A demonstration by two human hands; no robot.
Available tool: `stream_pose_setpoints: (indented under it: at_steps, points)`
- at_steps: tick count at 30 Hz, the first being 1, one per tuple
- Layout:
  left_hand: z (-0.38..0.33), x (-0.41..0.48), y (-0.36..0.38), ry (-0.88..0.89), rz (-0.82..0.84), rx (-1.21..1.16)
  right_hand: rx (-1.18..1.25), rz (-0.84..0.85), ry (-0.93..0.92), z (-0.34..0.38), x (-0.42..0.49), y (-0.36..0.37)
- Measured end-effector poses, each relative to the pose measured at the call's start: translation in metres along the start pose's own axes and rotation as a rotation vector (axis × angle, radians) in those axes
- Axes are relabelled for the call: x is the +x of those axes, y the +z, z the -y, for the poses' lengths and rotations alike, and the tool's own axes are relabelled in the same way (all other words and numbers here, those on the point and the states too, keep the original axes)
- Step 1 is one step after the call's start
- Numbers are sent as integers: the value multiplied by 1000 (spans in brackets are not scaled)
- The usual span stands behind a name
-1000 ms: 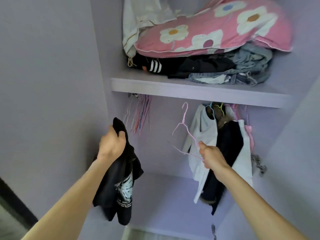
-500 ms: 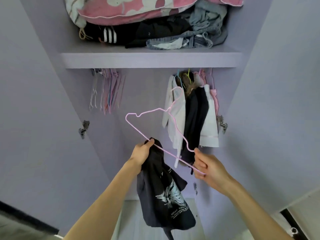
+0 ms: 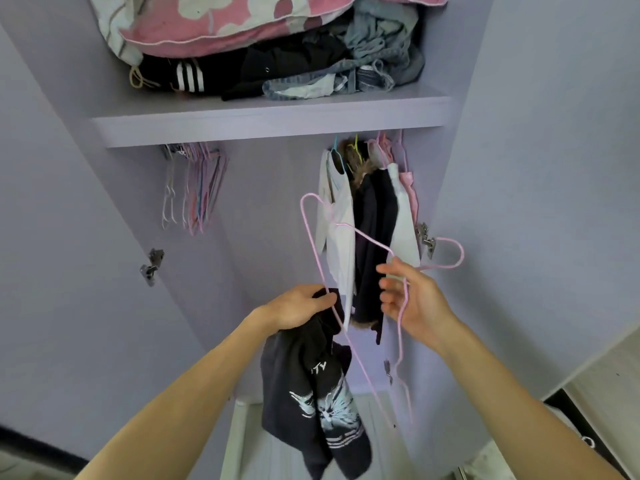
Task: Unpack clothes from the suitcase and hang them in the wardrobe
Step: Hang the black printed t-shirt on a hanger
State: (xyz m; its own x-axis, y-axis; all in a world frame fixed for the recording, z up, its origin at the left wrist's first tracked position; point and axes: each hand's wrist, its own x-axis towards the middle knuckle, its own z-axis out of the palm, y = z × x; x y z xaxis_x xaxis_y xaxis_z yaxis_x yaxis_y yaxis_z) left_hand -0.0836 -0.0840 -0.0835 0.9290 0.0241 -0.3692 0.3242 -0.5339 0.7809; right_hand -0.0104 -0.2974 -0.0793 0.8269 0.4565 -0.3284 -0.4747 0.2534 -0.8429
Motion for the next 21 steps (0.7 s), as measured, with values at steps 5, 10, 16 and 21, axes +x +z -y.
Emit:
stream_pose_setpoints:
  at_steps: [5,10,16,21]
  points:
    - [-7,-3,-5,59,1,55,-11,-170,-117,19,5,-10]
    - [-16,-6,-22,90,-40,-4,-60,-176,-152,6,3,-15]
    - [-28,-8,-28,108,-83,-33,-421,-13,-181,-27,-9,15]
    - [-35,-9,-25,149,-92,-50,-398,45,-245,-29,-12,31]
